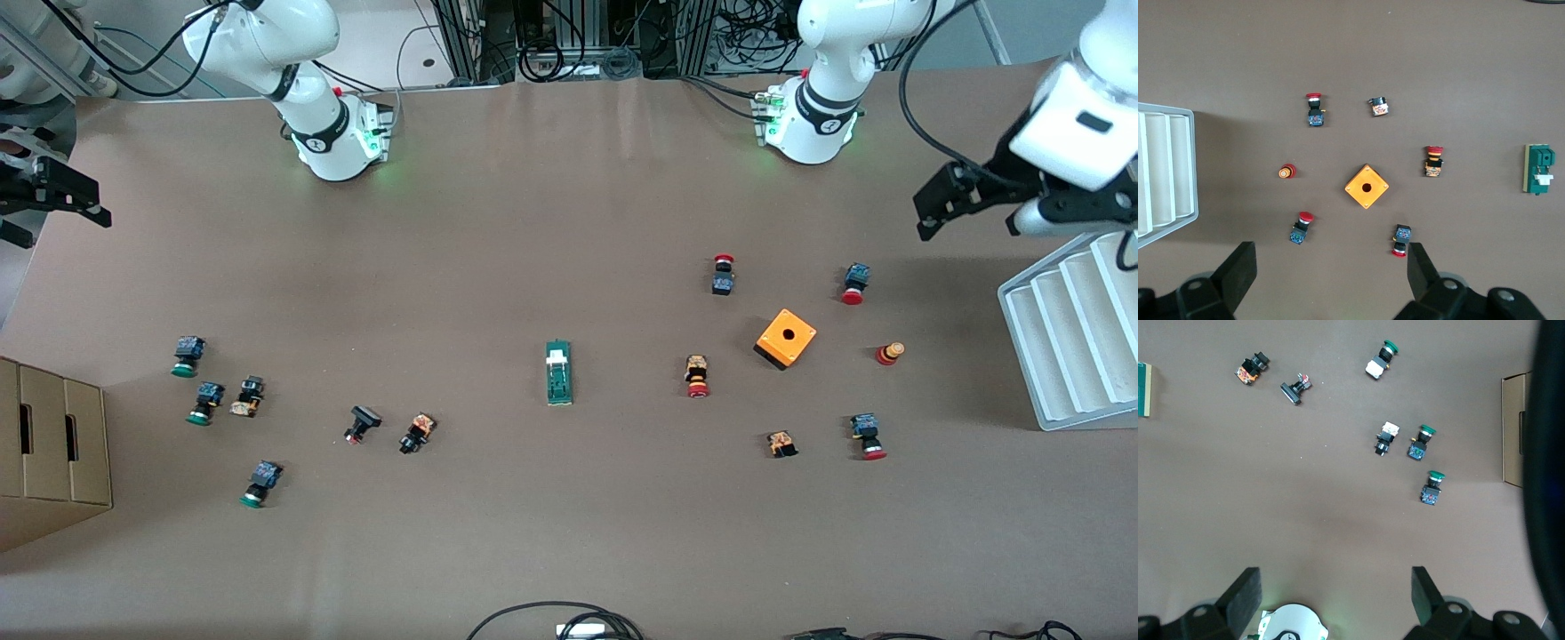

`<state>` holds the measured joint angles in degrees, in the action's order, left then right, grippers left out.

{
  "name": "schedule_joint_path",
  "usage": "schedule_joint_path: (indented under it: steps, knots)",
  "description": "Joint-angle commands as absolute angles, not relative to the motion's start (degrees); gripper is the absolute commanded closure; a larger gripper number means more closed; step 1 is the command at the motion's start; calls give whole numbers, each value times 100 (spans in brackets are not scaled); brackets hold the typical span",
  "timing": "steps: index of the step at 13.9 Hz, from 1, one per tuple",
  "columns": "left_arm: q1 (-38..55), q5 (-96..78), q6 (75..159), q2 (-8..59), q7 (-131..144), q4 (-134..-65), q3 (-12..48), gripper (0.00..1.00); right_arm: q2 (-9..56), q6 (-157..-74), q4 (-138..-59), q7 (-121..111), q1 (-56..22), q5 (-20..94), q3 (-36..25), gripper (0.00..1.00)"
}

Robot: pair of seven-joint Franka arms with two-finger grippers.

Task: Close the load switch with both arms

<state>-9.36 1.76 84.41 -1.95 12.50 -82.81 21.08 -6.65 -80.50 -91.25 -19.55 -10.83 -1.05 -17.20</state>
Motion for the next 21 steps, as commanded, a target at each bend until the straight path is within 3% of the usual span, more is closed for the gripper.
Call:
schedule_joint_path:
  steps: [1,9,21]
  knots:
    - [-626,307,8472,-553,1292,-8297,2162,0,-624,-8068,-9079,-2004,-1125,-272,-1714,0]
    - [306,728,9227,-809,2406,-8411,2162,0,-633,-8077,-9079,-2004,-1125,-272,-1714,0]
    - [1897,1958,10529,-554,5490,-9589,2320,0,-580,-8068,-9088,-2021,-1116,-237,-1714,0]
